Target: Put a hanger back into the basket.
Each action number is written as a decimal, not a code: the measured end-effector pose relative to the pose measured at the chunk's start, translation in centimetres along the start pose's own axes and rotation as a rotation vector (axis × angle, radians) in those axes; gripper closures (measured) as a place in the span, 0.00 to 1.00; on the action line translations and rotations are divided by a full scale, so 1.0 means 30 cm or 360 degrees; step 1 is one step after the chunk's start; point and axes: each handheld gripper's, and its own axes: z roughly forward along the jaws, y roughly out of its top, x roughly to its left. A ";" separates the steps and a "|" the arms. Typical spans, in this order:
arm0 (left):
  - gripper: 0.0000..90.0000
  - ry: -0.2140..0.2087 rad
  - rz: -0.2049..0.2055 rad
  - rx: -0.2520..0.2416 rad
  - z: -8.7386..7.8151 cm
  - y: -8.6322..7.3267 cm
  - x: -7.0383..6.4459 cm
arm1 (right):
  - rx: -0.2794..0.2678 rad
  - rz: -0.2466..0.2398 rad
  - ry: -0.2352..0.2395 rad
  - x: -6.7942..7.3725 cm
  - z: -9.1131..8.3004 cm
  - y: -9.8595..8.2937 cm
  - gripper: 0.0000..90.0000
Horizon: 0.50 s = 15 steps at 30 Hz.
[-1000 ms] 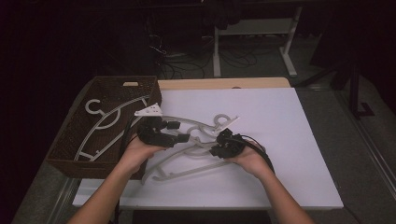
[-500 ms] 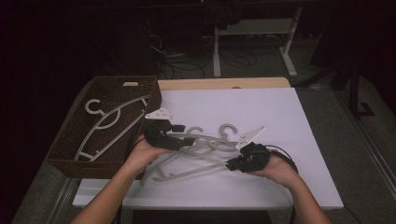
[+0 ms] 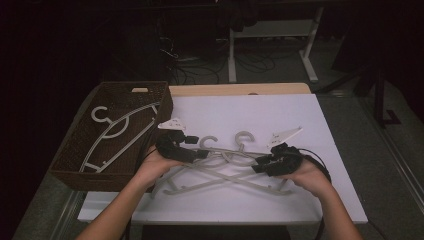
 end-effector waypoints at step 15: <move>0.31 -0.0008 0.0023 0.0046 0.024 -0.015 -0.004 | 0.0096 0.0153 -0.0087 -0.088 -0.006 -0.080 0.73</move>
